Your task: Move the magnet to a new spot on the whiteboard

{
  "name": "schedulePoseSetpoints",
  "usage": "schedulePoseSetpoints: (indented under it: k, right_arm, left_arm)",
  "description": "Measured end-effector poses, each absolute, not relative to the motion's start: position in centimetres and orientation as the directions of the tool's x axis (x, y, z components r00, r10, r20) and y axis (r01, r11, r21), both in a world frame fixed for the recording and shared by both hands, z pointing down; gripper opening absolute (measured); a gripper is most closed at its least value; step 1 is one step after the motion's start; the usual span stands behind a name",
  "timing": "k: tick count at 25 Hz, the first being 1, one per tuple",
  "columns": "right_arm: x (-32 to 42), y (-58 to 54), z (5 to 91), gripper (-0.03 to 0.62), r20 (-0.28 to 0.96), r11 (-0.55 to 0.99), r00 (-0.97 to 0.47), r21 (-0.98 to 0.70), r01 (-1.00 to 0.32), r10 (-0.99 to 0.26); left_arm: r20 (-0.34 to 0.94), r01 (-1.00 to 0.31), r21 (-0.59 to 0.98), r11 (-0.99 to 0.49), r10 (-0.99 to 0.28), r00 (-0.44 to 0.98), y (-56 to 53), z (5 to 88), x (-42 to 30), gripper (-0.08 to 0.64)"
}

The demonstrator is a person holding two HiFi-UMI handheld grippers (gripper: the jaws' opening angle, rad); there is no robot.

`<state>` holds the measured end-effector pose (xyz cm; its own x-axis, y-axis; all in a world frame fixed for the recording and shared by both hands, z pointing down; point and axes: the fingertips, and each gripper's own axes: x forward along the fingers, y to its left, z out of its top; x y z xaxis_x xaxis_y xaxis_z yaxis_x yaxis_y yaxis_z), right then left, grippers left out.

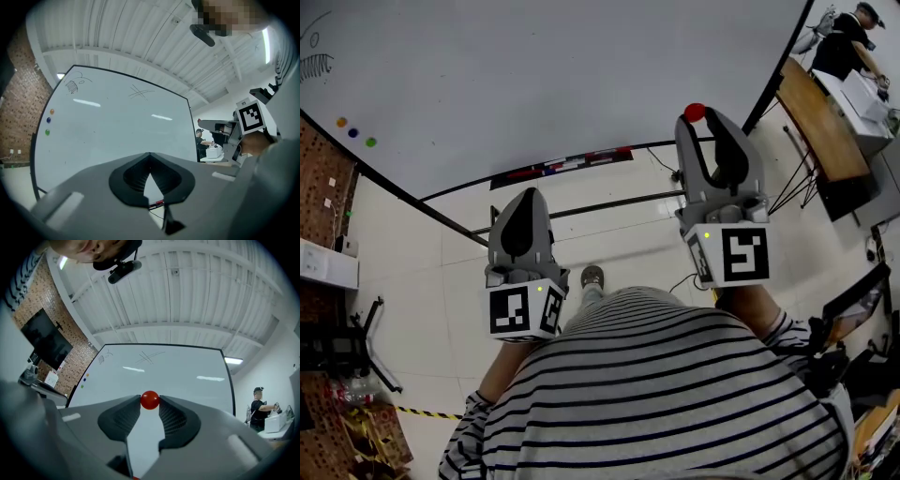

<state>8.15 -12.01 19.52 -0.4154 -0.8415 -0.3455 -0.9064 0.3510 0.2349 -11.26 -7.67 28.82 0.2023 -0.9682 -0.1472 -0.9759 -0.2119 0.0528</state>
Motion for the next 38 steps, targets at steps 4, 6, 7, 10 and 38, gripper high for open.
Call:
schedulePoseSetpoints:
  k: [4,6,7,10,38]
  right_arm:
    - [8.2,-12.5,19.7,0.123,-0.347,0.349,-0.420,0.248,-0.904,-0.839]
    - [8.6,-12.7,19.9,0.123,-0.343,0.344,-0.421,0.264,-0.901,-0.840]
    - [8.7,-12.8,20.0,0.123,-0.342,0.344,-0.423,0.269,-0.900,-0.839]
    - [8.3,-13.4,20.0,0.122,-0.341,0.357,-0.433,0.263,-0.896,-0.835]
    - [-4.5,-35.1,13.7,0.121,-0.415,0.249,-0.383,0.342,-0.906,-0.825]
  left_arm:
    - [-0.146,-0.979,0.026,-0.201,-0.970,0.195,-8.0,28.8,-11.3,0.015]
    - [-0.137,-0.980,0.034,-0.198,-0.972,0.192,-8.0,28.8,-11.1,0.015]
    - [-0.132,-0.980,0.037,-0.197,-0.973,0.191,-8.1,28.9,-11.0,0.015]
    - [-0.114,-0.981,0.042,-0.188,-0.977,0.182,-8.5,29.5,-11.2,0.015]
    - [-0.148,-0.994,0.044,-0.096,-0.985,0.089,-25.6,27.5,-28.2,0.015]
